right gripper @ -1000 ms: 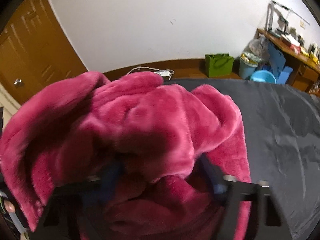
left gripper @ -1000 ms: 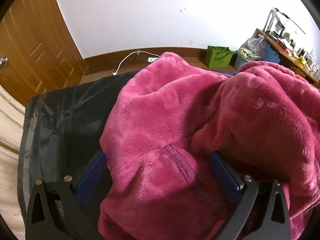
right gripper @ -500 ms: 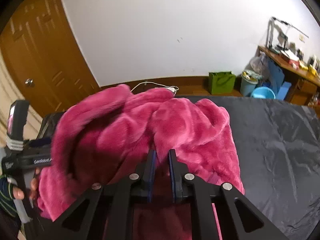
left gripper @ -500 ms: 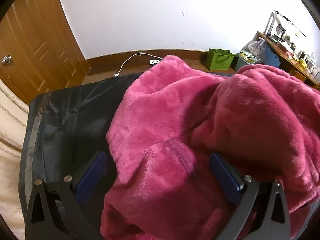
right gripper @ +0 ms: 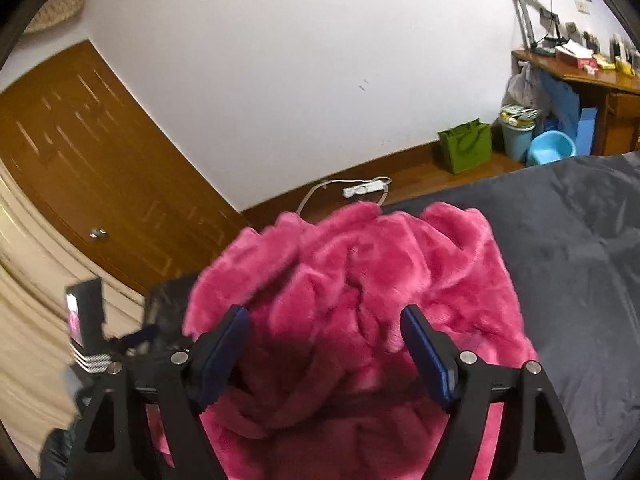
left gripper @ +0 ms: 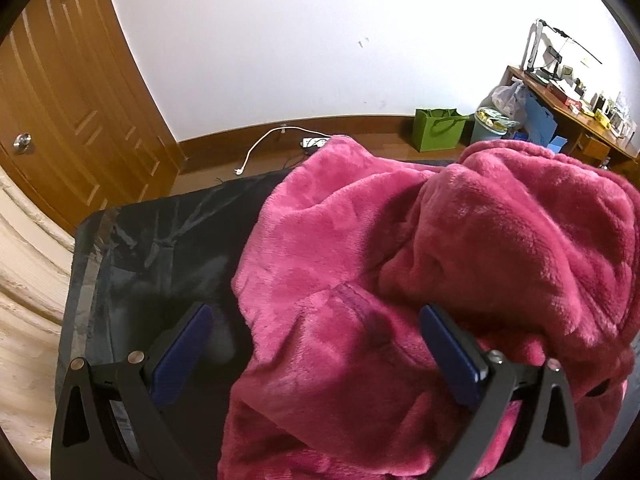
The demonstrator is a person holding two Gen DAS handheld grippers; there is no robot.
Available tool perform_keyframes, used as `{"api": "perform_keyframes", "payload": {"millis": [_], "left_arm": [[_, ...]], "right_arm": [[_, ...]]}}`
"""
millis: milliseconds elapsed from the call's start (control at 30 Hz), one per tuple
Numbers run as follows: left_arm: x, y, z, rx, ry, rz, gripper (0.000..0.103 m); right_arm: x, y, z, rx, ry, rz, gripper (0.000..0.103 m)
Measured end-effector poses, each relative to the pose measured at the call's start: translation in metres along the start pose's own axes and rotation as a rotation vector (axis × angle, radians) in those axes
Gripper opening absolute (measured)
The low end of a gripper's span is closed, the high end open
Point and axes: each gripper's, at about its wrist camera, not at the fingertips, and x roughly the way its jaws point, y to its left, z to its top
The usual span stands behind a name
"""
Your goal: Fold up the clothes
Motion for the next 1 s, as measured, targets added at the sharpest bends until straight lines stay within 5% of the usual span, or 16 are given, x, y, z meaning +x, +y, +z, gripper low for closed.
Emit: {"api": "perform_keyframes", "payload": {"millis": [300, 533, 600, 700, 833, 1000], "left_arm": [[0.007, 0.012, -0.006, -0.044, 0.029, -0.015, 0.103], [0.031, 0.036, -0.016, -0.150, 0.122, -0.089, 0.103], [0.040, 0.042, -0.019, -0.186, 0.154, -0.127, 0.103], [0.051, 0.049, -0.026, -0.251, 0.203, -0.188, 0.103], [0.051, 0.051, -0.034, -0.308, 0.229, -0.276, 0.102], [0.037, 0.054, -0.030, -0.295, 0.182, -0.255, 0.102]], "right_arm": [[0.056, 0.025, 0.006, -0.025, 0.116, 0.075, 0.080], [0.107, 0.039, -0.007, -0.102, 0.237, 0.027, 0.079], [0.107, 0.040, -0.013, -0.115, 0.239, 0.035, 0.060], [0.099, 0.039, -0.023, -0.124, 0.253, 0.062, 0.048], [0.088, 0.037, -0.036, -0.132, 0.268, 0.098, 0.043], [0.082, 0.035, -0.041, -0.148, 0.276, 0.097, 0.044]]}}
